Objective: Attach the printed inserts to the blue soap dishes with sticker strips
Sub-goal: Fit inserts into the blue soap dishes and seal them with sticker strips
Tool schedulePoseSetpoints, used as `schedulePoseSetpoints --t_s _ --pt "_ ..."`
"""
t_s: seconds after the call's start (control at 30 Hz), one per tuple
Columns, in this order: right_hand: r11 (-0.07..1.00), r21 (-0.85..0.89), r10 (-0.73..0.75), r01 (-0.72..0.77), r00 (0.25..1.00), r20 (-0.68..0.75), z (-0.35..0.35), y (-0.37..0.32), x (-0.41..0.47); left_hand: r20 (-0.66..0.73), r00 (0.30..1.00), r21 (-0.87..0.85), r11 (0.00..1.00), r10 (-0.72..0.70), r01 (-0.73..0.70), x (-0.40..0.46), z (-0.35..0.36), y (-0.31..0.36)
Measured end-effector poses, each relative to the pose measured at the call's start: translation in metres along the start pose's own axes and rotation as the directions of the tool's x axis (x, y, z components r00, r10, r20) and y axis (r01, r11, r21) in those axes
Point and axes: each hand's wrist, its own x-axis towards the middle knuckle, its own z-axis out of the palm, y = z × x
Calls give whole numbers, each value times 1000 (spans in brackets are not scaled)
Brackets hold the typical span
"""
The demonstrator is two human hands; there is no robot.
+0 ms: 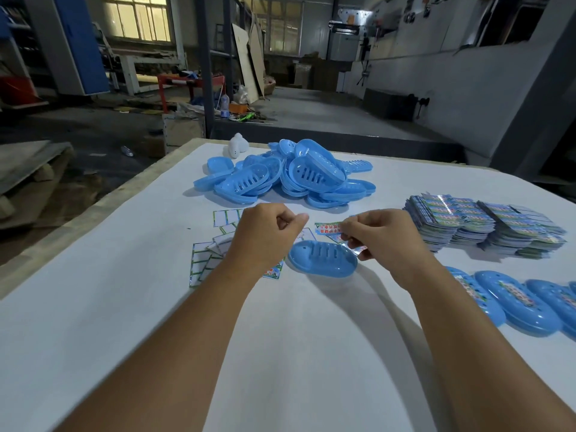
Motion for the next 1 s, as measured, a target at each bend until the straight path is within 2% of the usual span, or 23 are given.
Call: schedulePoseSetpoints --t_s 0.07,0.13,0.37,0.5,0.63,0.83,1.0 --pt "1000 0 -15 15 1000 -7 1 0 -2 67 988 -137 980 -137 145 -3 6 6" --pt "1000 0 -19 19 1000 1 1 1 -5 152 968 -211 950 -199 229 -5 8 9" --pt "998 24 64 -65 998 15 1 -1 -11 250 935 -288 903 -251 319 -6 10 8" --pt "989 -77 131 -129 991 18 1 3 -12 300 914 -222 911 -274 347 -7 13 9" --pt "984 -134 115 -119 993 -32 6 8 -11 329 889 -124 919 -318 374 -7 13 11" --pt "960 -260 90 -104 994 -67 13 12 -7 291 901 14 943 -321 332 -7 14 11" --pt "956 -280 70 -89 994 -79 15 15 -4 286 904 76 948 -318 309 -6 14 11"
